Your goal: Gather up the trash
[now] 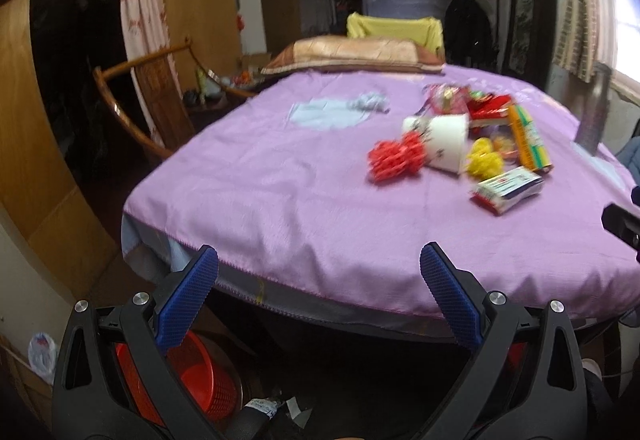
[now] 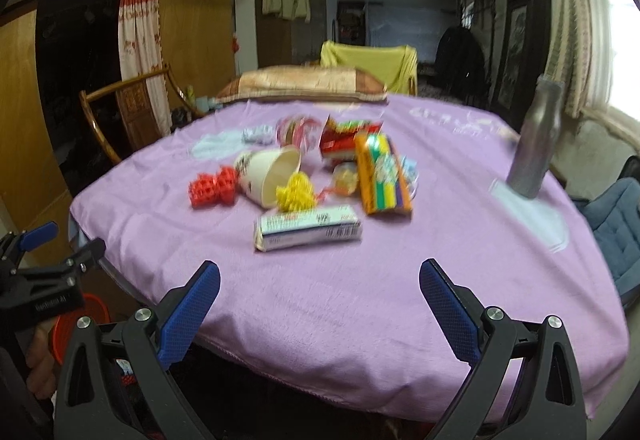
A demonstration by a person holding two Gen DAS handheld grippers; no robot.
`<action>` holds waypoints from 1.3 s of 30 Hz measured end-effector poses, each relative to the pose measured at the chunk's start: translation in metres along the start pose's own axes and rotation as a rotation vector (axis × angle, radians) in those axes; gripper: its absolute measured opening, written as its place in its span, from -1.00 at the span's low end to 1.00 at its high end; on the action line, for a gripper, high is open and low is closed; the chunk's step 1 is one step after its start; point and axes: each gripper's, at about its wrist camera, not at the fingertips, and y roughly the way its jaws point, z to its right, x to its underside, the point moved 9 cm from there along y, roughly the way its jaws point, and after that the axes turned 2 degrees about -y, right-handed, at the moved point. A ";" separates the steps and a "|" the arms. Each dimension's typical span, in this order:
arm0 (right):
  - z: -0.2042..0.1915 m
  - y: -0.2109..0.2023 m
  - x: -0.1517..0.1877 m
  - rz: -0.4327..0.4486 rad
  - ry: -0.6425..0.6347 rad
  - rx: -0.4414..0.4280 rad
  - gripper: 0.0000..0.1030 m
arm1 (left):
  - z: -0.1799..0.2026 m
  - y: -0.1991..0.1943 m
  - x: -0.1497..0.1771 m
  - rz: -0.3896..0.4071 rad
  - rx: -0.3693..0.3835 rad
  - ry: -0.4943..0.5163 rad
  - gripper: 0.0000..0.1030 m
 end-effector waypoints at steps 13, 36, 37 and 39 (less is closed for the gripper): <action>-0.035 0.092 -0.009 -0.126 0.001 -0.120 0.90 | -0.011 0.062 0.004 -0.121 -0.031 -0.013 0.87; 0.083 0.098 -0.016 -0.137 0.214 0.025 0.90 | 0.079 0.166 -0.065 -0.271 0.174 0.117 0.87; 0.076 0.100 -0.018 -0.139 0.210 -0.008 0.90 | 0.068 0.166 -0.068 -0.252 0.132 0.109 0.87; 0.062 0.106 -0.019 -0.151 0.185 -0.032 0.90 | 0.048 0.164 -0.073 -0.210 0.055 0.103 0.87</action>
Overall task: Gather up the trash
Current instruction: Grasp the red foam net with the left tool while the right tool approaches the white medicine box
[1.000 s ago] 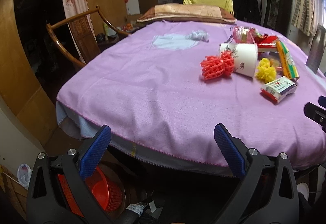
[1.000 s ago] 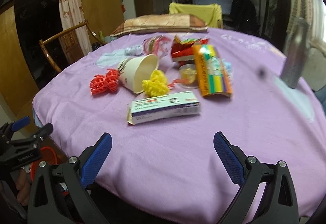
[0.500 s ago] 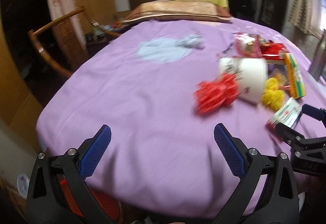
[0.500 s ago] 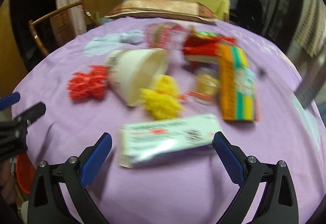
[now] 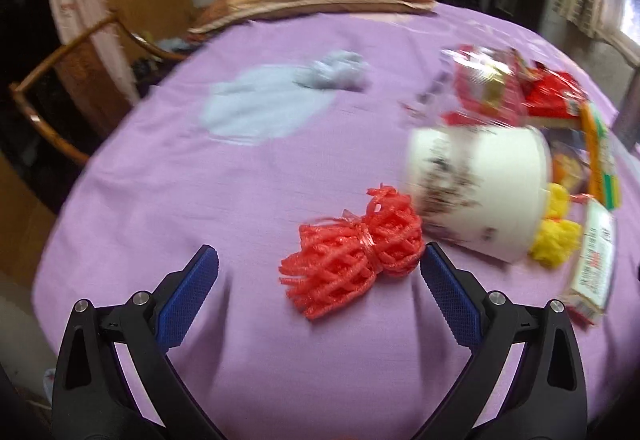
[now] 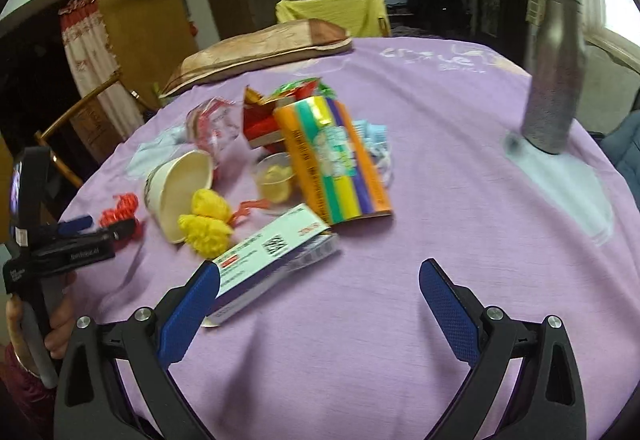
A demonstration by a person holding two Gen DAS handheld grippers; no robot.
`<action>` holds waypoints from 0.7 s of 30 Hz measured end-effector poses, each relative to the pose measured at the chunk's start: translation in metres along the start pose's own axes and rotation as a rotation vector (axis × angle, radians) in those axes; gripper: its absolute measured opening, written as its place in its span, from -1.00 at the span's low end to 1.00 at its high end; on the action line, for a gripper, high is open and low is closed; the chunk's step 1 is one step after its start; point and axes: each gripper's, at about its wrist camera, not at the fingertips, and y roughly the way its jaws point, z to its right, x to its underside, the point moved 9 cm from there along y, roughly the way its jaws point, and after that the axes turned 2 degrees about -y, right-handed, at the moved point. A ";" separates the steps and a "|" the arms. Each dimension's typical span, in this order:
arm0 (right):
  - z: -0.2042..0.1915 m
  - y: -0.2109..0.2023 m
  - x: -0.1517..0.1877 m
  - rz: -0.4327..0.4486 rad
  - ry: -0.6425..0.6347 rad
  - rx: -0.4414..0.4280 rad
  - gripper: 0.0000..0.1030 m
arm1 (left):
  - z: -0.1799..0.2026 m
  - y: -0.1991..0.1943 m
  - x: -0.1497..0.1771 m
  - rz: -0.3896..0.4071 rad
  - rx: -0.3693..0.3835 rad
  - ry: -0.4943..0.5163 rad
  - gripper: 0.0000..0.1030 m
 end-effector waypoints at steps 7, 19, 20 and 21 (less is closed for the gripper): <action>-0.046 0.018 0.003 -0.053 -0.041 -0.109 0.89 | -0.031 0.001 0.007 -0.008 -0.007 -0.026 0.87; -0.069 0.053 0.004 -0.159 -0.083 -0.021 0.89 | -0.021 0.028 0.006 -0.137 0.089 -0.127 0.87; -0.063 0.052 0.004 -0.158 -0.082 0.001 0.89 | -0.021 0.029 0.007 -0.146 0.094 -0.133 0.87; -0.053 0.050 0.003 -0.148 -0.080 0.028 0.89 | -0.022 0.028 0.006 -0.142 0.097 -0.135 0.87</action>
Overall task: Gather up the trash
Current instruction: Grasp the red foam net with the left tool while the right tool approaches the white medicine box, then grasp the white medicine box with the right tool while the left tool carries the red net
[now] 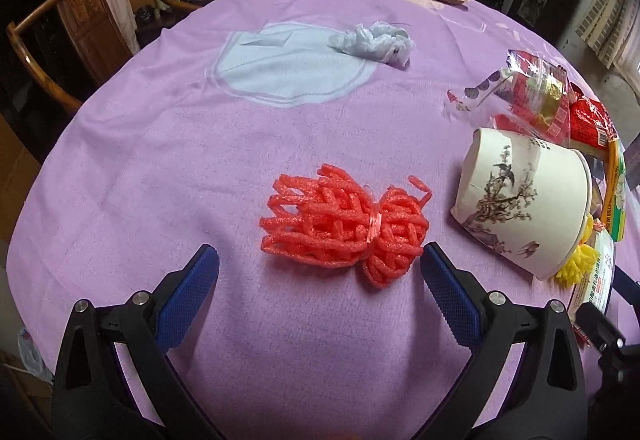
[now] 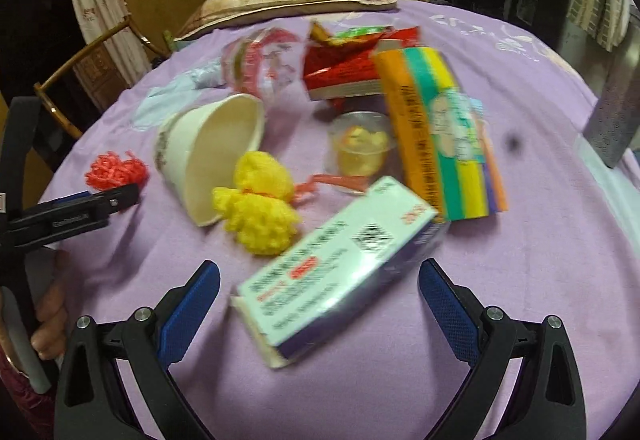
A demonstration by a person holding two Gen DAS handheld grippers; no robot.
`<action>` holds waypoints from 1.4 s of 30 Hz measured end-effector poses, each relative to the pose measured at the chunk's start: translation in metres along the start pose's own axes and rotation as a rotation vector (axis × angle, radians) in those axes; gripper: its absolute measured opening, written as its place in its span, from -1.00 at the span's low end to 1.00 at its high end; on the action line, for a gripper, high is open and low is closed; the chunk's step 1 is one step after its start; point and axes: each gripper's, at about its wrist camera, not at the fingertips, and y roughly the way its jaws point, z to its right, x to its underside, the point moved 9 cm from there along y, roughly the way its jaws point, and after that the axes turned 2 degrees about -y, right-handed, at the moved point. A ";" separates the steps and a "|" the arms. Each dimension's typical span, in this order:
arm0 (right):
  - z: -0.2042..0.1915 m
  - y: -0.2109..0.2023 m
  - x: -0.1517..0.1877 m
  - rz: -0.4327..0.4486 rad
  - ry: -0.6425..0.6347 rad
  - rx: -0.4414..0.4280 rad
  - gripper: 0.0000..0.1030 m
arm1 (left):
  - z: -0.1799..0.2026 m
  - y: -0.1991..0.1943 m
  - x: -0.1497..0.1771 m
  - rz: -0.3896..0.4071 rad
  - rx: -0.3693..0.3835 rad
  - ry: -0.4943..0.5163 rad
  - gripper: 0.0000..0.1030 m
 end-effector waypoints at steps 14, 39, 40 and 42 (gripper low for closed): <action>0.027 -0.017 0.003 0.066 0.124 -0.158 0.71 | -0.003 -0.010 -0.006 0.033 0.042 -0.015 0.87; -0.011 -0.007 -0.024 0.108 0.087 -0.357 -0.99 | 0.009 -0.034 -0.009 0.150 0.090 -0.010 0.05; -0.012 -0.008 -0.024 0.111 0.077 -0.359 -0.99 | 0.004 -0.042 -0.007 0.168 0.094 -0.024 0.05; -0.019 -0.007 -0.022 0.090 0.040 -0.366 -0.92 | -0.001 -0.053 -0.004 0.189 0.094 -0.038 0.05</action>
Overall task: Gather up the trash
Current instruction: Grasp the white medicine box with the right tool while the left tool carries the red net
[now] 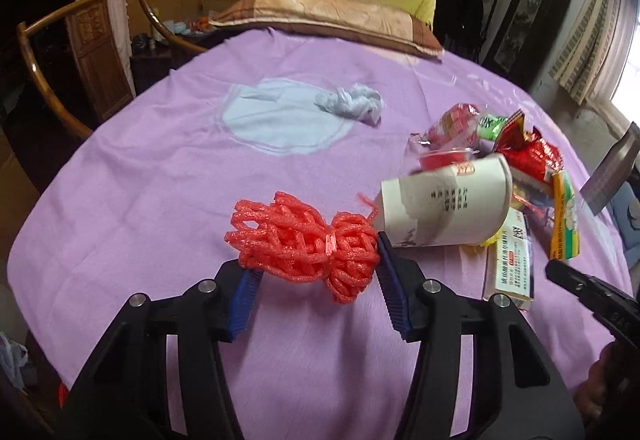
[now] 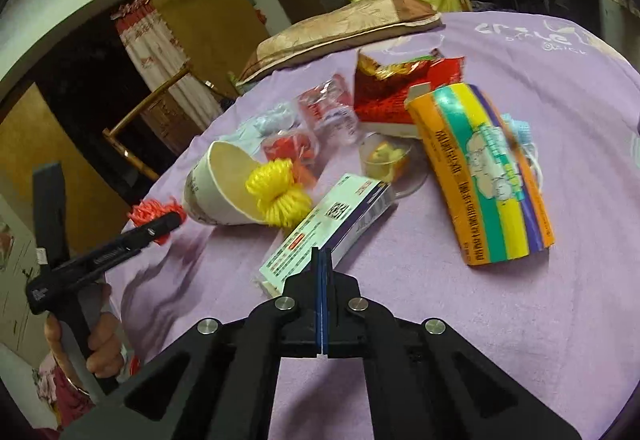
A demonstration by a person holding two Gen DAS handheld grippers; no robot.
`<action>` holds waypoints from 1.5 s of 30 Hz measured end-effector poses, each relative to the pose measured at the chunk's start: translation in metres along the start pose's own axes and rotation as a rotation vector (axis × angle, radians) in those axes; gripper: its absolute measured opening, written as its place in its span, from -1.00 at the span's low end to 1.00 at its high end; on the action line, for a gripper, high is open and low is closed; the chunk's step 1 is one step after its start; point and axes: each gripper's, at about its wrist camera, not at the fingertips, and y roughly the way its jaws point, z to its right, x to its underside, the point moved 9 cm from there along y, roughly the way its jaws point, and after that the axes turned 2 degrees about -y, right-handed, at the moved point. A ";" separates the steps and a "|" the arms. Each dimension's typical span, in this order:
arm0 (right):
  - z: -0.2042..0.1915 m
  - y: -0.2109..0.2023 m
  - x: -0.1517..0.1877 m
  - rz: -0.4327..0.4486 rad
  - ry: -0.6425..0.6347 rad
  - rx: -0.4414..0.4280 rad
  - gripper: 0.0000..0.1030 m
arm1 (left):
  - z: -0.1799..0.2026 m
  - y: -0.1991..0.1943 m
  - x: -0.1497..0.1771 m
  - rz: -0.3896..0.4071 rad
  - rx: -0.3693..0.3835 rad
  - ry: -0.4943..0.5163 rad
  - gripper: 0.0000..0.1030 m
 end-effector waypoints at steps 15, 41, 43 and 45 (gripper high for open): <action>-0.024 0.047 -0.015 -0.104 -0.022 0.069 0.32 | -0.059 -0.066 0.036 0.059 -0.088 -0.108 0.05; -0.001 0.065 -0.032 -0.115 0.079 0.176 -0.03 | -0.243 -0.142 0.180 -0.044 -0.373 -0.521 0.05; -0.010 0.066 -0.034 -0.090 0.070 0.160 -0.36 | -0.254 -0.143 0.188 -0.040 -0.385 -0.531 0.05; -0.012 0.056 -0.044 -0.031 0.067 0.186 -0.50 | -0.263 -0.146 0.193 -0.032 -0.393 -0.537 0.05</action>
